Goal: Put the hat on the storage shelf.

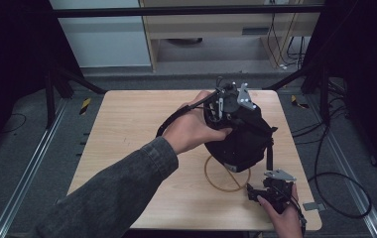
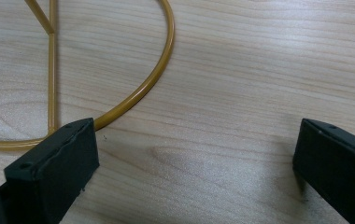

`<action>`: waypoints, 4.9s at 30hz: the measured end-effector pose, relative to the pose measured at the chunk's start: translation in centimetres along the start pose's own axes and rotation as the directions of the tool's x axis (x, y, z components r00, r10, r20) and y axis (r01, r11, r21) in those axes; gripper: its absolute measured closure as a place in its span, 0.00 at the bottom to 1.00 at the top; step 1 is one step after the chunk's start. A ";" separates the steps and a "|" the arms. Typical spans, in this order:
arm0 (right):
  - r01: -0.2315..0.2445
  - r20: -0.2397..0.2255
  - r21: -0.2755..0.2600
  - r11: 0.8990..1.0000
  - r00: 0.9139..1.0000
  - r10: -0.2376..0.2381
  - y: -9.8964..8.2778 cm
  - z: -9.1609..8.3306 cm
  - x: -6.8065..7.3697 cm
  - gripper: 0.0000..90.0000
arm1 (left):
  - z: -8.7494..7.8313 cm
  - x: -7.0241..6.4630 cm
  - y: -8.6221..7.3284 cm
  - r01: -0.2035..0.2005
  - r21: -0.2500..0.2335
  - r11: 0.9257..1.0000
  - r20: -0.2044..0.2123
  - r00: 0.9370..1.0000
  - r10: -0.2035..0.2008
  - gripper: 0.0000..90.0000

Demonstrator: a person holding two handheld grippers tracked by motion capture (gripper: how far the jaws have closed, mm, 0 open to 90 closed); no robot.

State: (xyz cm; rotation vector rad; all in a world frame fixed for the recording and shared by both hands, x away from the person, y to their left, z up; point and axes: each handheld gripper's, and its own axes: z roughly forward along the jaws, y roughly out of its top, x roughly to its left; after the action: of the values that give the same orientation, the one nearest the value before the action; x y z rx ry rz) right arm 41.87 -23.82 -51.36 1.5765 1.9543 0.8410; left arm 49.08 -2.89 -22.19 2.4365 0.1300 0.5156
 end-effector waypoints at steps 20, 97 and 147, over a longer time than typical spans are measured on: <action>0.003 0.002 -0.002 1.000 1.000 -0.003 0.0 0.0 0.0 0.00 | 1.2 -0.2 -0.3 0.006 0.022 1.000 0.022 1.000 -0.006 0.81; 0.025 0.000 -0.001 1.000 1.000 -0.025 0.0 0.1 -0.1 0.00 | 2.8 -0.9 -1.0 0.024 -0.019 1.000 0.053 0.998 -0.023 0.07; 0.007 -0.004 0.001 1.000 1.000 -0.007 0.1 0.0 0.2 0.00 | -3.4 -1.9 -15.7 0.262 -0.177 0.949 -0.018 0.963 -0.269 0.06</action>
State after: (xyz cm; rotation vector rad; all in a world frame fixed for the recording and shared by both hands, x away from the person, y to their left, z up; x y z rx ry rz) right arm 41.91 -23.62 -51.34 1.5688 1.9625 0.8405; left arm 46.54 11.07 -29.97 2.1953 0.4088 0.4365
